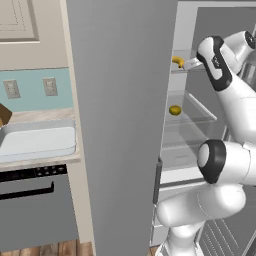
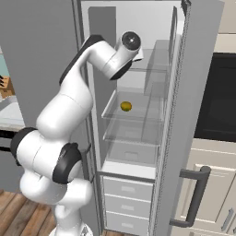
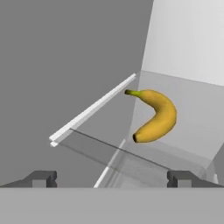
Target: Pick the banana and orange from the fridge and place them inside the tupperware on the counter.
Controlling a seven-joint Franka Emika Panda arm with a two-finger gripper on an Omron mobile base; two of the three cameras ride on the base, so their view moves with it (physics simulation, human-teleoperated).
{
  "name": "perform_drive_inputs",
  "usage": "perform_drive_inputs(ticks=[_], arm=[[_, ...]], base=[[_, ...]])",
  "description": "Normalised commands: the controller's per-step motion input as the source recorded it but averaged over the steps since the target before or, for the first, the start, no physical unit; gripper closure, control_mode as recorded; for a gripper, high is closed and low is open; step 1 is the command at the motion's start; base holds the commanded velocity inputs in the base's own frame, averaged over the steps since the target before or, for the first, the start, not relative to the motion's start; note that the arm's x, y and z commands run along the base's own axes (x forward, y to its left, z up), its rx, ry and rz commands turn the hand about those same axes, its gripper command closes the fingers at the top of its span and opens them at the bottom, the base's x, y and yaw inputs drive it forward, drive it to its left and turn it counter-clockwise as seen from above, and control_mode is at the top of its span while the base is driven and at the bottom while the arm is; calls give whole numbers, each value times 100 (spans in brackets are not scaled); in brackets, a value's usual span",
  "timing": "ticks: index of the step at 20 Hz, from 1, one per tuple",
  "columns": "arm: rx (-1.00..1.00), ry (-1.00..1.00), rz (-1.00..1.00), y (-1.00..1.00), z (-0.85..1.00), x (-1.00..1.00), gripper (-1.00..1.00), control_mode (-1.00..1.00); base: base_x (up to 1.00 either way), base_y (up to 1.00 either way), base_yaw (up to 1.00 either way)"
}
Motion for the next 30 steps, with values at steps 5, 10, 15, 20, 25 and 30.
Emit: perform_drive_inputs(ticks=[5,10,15,20,25,30], arm=[[0,5,3,-13,0,19,-100,-100],[0,5,4,-12,0,28,-100,-100],[0,2,5,-10,-7,23,-100,-100],[0,0,4,-7,-1,17,-100,-100],[0,0,3,0,0,20,-100,-100],[0,0,2,0,0,22,-100,-100]], base=[[0,0,0],[0,0,0],[0,0,0],[0,0,0],[0,0,0],[0,0,0]])
